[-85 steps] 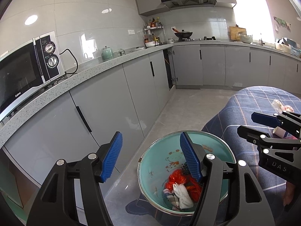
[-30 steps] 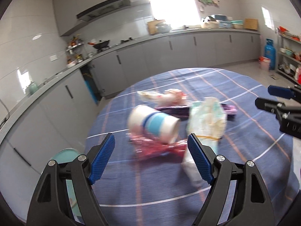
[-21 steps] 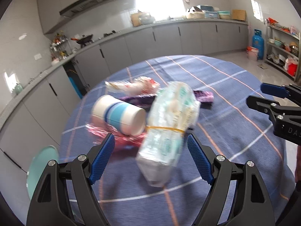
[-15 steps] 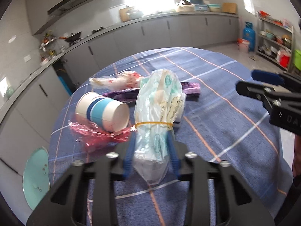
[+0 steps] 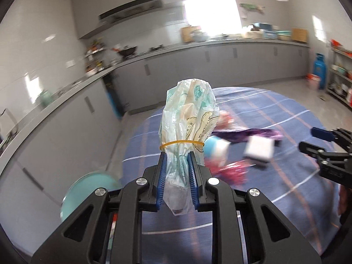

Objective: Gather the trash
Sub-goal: 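Grasp the red cellophane wrapper with the right tool while the left tool holds the bag, then carry the plastic bag and red wrapper over the teal bin with both tools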

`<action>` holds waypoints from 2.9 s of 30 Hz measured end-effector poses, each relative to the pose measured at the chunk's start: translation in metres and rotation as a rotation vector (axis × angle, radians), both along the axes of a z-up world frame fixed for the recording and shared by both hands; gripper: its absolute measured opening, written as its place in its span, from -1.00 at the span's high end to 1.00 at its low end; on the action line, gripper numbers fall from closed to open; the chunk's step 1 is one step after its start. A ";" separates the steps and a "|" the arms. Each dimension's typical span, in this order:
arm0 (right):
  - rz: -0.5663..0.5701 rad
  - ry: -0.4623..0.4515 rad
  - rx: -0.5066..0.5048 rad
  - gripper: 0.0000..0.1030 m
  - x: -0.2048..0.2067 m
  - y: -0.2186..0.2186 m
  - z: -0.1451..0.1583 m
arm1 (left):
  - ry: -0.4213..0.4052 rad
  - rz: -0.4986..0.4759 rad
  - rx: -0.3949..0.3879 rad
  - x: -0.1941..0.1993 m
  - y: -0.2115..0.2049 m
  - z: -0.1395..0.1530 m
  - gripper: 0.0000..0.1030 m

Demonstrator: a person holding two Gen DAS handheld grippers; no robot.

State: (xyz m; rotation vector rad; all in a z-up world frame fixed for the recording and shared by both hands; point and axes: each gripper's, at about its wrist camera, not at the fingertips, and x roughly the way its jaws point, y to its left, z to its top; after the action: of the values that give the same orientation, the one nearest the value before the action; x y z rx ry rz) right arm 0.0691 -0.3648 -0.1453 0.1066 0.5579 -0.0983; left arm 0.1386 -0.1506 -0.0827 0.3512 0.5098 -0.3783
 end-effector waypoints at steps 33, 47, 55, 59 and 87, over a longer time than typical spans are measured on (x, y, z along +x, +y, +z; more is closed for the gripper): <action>0.353 0.268 -0.045 0.64 0.094 0.101 -0.025 | 0.036 0.225 -0.036 0.046 0.092 -0.024 0.61; 0.344 0.118 0.038 0.65 0.098 0.127 0.015 | -0.025 0.295 -0.056 0.038 0.122 -0.007 0.61; 0.362 0.054 0.058 0.65 0.124 0.155 0.031 | -0.033 0.333 -0.073 0.035 0.147 0.001 0.60; 0.378 0.034 0.057 0.65 0.135 0.171 0.036 | -0.043 0.354 -0.074 0.034 0.158 0.005 0.60; 0.458 0.042 0.032 0.65 0.177 0.242 0.038 | -0.066 0.511 -0.048 0.056 0.215 0.008 0.59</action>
State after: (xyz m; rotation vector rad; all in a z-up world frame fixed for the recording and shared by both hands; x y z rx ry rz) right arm 0.2463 -0.1227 -0.1072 0.0058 0.6136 0.3546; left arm 0.1947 0.0641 -0.0749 0.1755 0.5049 0.1159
